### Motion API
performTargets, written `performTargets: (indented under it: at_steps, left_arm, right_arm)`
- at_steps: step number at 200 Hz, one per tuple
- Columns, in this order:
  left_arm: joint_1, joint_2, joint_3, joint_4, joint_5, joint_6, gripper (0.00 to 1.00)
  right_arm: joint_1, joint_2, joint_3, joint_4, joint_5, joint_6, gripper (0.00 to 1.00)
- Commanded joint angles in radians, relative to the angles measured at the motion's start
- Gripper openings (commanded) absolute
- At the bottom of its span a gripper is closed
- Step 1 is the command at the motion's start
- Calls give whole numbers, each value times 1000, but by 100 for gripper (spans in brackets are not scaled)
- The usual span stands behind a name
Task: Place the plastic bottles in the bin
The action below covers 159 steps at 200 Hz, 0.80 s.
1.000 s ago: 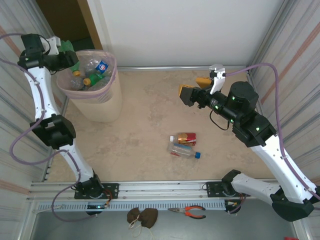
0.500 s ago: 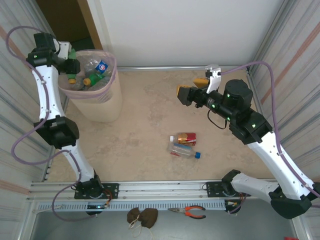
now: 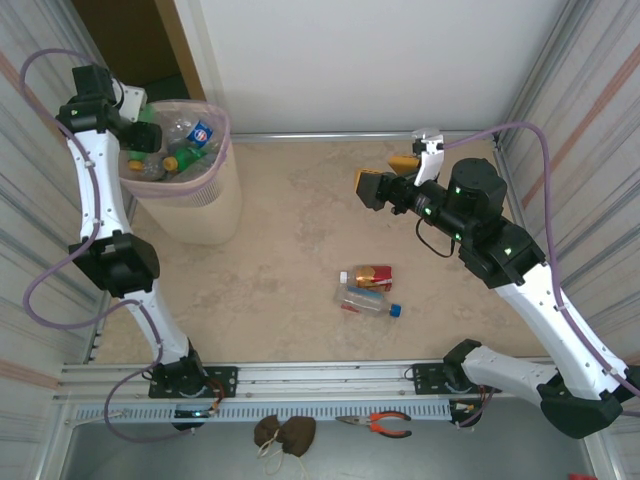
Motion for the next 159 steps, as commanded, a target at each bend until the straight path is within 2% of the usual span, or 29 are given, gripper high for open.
performTargets:
  at_steps: [1,56,87,118,135,159]
  left_arm:
    - [8,-62,-3,5,-13,1,75]
    - [7,-115,-2,28,-27,0,82]
    - [9,-121,-7,54,-4,-1,73]
    - [6,-87,1,90,130,-1,62]
    - [0,-50,16,102,127,1,57]
    - [1,-3,18,106,89,5,58]
  right_arm:
    - [-7,4,18,20,-12,-6,88]
    - [-8,6,16,25,-18,-3,88]
    - [-10,6,13,29,-18,-1,88]
    - [-10,8,11,33,-20,0,88]
    - [-11,10,10,33,-23,0,88]
    - [-12,6,4,33,-17,0,88]
